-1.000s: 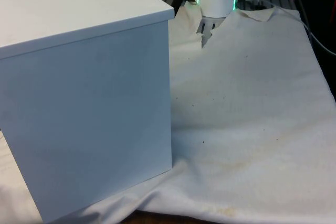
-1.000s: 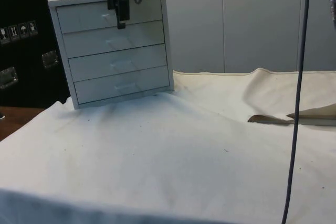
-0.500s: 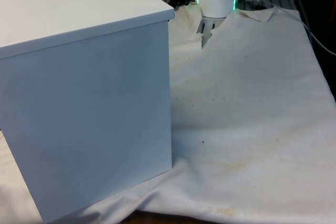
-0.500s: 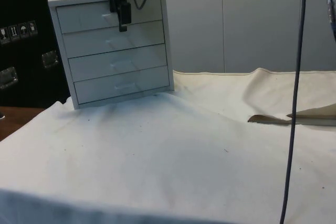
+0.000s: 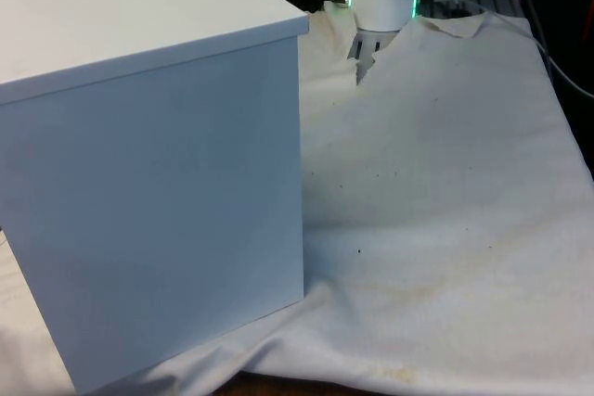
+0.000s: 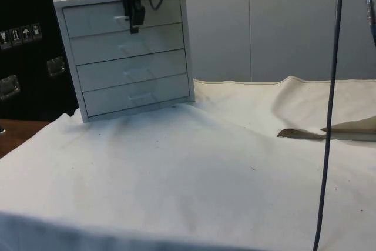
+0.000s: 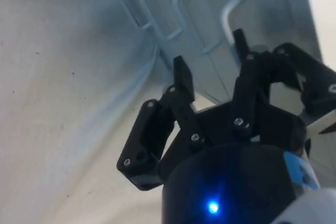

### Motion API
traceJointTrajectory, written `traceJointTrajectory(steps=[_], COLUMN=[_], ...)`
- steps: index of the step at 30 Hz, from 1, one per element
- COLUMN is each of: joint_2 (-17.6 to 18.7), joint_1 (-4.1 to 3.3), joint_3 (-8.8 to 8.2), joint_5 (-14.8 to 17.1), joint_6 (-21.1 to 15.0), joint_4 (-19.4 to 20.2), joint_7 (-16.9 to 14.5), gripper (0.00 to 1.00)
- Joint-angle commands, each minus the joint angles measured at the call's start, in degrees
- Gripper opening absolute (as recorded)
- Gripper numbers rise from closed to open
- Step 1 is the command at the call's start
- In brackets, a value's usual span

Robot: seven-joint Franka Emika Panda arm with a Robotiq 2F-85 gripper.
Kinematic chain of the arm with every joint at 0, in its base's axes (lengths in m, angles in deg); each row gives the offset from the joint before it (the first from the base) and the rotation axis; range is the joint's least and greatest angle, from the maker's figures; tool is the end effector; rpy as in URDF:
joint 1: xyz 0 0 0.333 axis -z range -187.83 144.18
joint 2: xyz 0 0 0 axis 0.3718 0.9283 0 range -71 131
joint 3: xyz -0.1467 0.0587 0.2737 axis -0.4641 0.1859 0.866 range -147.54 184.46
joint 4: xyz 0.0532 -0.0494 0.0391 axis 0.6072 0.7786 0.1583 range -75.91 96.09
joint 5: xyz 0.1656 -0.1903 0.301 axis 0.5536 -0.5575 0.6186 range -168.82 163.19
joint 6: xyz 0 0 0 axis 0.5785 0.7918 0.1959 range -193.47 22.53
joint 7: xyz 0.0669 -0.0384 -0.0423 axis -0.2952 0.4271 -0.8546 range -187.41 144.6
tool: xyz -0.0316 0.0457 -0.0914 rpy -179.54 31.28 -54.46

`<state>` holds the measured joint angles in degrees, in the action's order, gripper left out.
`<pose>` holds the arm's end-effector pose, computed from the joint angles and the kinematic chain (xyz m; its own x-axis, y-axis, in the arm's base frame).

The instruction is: Open the drawer, then close it.

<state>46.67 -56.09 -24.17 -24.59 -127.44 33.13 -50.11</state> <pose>0.6293 -0.0575 0.4012 0.7570 0.6532 0.0170 0.5372 -0.6369 0.5530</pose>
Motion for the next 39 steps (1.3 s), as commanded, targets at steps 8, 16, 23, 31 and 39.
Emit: traceJointTrajectory(steps=[8, 16, 23, 31, 39], joint_2=[0.5, -1.7, -4.2, -6.2, -8.1], joint_1=[-0.17, -1.03, -1.72, -2.35, -2.64], joint_3=[-0.52, -1.2, -1.26, -0.86, 0.06], joint_5=[-0.2, -1.3, -2.1, -3.2, -5.0], joint_6=[-1.3, -0.5, 0.0, 0.0, 0.2], joint_4=[-0.1, 0.9, 2.8, 4.7, 6.4], joint_7=[0.4, 1.1, 1.6, 2.8, 5.0], gripper=[0.08, 0.0, 0.0, 0.0, 0.0])
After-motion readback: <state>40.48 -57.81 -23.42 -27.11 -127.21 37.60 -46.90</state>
